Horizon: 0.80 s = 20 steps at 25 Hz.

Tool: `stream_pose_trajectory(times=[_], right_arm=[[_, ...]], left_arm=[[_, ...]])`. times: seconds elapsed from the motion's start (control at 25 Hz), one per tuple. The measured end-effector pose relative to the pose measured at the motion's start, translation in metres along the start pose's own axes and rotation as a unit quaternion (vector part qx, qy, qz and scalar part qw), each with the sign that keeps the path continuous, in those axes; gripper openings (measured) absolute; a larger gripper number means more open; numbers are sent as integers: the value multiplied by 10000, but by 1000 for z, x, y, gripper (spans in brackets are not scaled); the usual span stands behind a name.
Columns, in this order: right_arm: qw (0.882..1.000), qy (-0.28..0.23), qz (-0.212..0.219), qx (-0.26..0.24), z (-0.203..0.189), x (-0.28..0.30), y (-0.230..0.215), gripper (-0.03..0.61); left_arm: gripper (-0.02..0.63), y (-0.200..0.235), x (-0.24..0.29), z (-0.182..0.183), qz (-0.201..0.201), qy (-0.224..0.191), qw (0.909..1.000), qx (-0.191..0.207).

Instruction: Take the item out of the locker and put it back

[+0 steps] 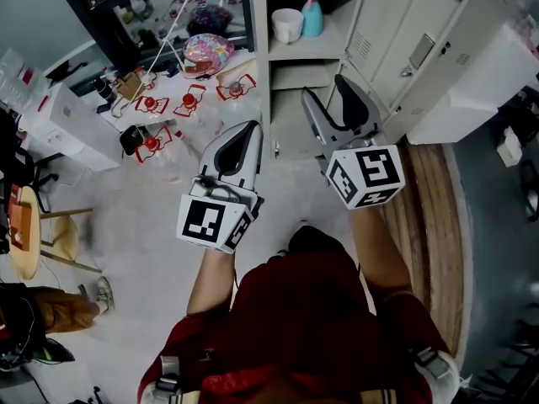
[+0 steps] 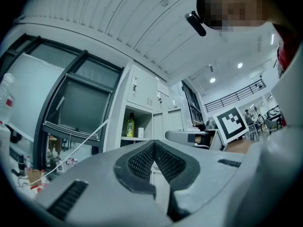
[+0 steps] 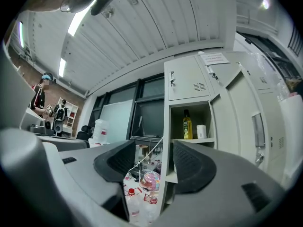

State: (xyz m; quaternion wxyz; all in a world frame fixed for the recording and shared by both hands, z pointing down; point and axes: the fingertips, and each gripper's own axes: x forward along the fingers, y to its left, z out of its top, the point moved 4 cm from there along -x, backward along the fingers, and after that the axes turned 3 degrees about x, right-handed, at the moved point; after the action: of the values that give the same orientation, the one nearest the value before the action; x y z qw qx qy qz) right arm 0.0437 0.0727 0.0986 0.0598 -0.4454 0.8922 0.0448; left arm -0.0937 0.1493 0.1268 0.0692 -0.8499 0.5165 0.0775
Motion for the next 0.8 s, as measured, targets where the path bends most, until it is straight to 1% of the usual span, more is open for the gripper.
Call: stream_pose_trajectory(times=[0.2, 0.32, 0.6, 0.8], right_arm=[[9999, -39, 80, -66, 9, 27, -10, 233], [9999, -69, 125, -13, 13, 46, -20, 239], [9996, -198, 168, 133, 19, 99, -52, 244], [9995, -205, 210, 113, 18, 140, -75, 245]], left_arm=[[6, 16, 10, 3, 48, -26, 10000, 18], [6, 27, 20, 3, 81, -2, 10000, 45], [6, 57, 51, -1, 152, 79, 9997, 172], [6, 83, 82, -3, 218, 94, 9995, 223]])
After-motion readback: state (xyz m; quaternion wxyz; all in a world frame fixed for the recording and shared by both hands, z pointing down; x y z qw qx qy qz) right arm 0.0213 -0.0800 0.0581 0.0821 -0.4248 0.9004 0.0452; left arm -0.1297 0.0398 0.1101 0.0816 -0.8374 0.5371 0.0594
